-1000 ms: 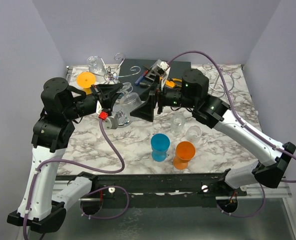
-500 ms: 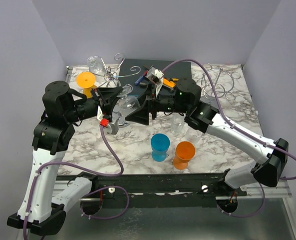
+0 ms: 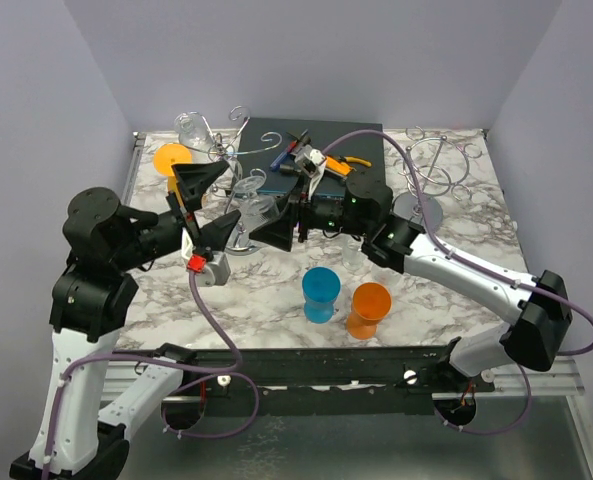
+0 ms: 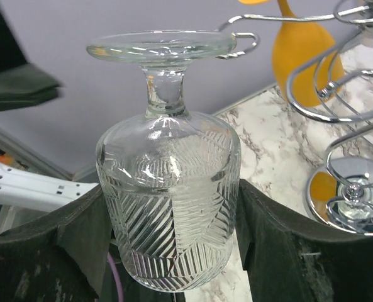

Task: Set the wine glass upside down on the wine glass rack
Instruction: Turn the wine glass upside down at the wine rack.

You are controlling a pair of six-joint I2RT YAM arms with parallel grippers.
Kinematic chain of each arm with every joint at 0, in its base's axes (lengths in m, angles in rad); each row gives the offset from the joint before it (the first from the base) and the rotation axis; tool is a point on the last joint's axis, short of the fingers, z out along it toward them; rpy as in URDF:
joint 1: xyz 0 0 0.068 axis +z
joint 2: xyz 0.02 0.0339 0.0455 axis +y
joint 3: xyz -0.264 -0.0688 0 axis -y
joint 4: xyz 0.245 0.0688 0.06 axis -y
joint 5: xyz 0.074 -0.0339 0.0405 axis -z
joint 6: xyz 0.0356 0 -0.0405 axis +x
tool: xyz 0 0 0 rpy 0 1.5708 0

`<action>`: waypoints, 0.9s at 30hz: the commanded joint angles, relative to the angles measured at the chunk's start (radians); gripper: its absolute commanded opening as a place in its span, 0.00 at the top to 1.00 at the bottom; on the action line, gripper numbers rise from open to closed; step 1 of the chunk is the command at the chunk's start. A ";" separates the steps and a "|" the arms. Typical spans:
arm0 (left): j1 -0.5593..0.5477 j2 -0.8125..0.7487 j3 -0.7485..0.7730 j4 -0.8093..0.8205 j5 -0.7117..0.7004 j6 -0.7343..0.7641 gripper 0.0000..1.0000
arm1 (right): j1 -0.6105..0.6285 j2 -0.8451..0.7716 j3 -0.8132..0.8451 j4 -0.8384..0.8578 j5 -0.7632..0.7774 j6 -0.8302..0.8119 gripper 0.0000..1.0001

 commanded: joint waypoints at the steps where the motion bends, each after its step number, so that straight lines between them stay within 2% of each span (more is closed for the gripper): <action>1: -0.004 -0.054 -0.029 0.018 -0.073 -0.098 0.01 | 0.013 0.029 -0.011 0.118 0.084 0.030 0.60; 8: -0.004 -0.092 -0.018 -0.001 -0.182 -0.270 0.01 | 0.052 0.074 -0.031 0.198 0.171 0.026 0.64; 12: -0.004 -0.063 0.061 -0.072 -0.239 -0.388 0.01 | 0.083 0.113 -0.030 0.244 0.241 -0.006 0.67; 16: -0.003 -0.040 0.114 -0.094 -0.293 -0.517 0.01 | 0.110 0.152 -0.036 0.305 0.339 -0.044 0.79; 21: -0.004 -0.018 0.150 -0.089 -0.354 -0.624 0.01 | 0.130 0.202 -0.050 0.393 0.414 -0.090 0.85; 27: -0.003 0.021 0.180 -0.073 -0.438 -0.692 0.01 | 0.151 0.256 -0.051 0.494 0.521 -0.154 0.86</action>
